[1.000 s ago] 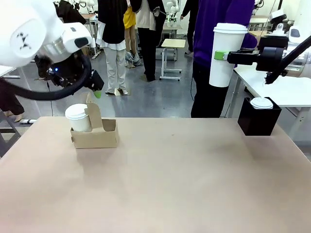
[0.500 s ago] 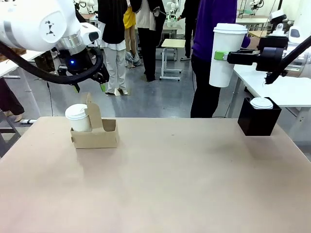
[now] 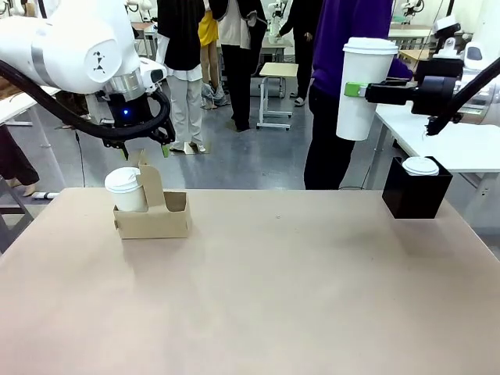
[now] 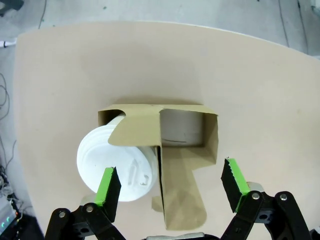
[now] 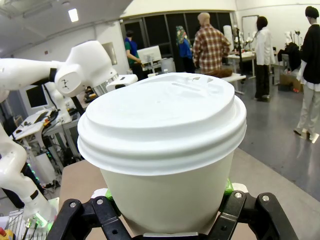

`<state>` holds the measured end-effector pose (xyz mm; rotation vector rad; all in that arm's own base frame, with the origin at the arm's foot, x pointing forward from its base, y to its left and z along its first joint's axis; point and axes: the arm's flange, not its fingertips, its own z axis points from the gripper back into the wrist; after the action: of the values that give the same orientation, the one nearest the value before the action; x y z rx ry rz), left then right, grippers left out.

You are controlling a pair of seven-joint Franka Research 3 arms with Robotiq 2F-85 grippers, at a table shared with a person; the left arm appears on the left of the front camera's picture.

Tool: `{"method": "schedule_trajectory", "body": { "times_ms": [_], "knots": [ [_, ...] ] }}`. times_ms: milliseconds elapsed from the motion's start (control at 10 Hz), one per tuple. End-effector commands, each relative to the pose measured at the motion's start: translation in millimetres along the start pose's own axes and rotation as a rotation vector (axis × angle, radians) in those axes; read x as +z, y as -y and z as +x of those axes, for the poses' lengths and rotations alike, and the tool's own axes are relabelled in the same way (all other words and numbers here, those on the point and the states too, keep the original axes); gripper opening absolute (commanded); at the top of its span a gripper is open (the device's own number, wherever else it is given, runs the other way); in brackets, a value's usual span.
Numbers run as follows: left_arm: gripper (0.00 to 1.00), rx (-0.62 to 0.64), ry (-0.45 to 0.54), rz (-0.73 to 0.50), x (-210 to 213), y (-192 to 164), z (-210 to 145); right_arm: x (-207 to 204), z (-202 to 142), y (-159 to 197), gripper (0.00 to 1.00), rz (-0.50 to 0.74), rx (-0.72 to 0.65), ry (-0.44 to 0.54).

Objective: Pour a drink into a cup and package it in a carrier.
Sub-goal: Position the Cup Carrier in the center of the table.

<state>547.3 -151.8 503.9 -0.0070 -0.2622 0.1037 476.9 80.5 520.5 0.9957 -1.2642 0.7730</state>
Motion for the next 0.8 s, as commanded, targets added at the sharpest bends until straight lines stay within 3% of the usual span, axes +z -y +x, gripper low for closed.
{"method": "schedule_trajectory", "body": {
  "times_ms": [0,100,200,400,500,700],
  "knots": [
    [0.42,-0.003,0.013,0.036,3.2,1.0,5.7,-1.3,4.3,-2.0,0.8,0.002,0.007,0.003],
    [0.4,-0.001,0.018,0.036,2.2,1.2,6.7,-1.3,4.3,-2.0,0.8,0.002,0.007,0.003],
    [0.0,0.004,0.02,0.036,1.8,2.0,6.8,-1.3,4.3,-2.0,0.8,0.002,0.007,0.003],
    [0.0,0.013,0.022,0.04,1.8,2.0,6.8,-1.3,4.3,-2.0,0.8,0.002,0.007,0.003],
    [0.15,0.013,0.022,0.039,1.7,1.6,6.7,-1.3,4.3,-2.0,0.8,0.002,0.007,0.003],
    [0.0,0.005,0.009,0.04,-1.8,1.4,6.6,-1.3,4.3,-2.0,0.8,0.002,0.007,0.003]
  ]
}}
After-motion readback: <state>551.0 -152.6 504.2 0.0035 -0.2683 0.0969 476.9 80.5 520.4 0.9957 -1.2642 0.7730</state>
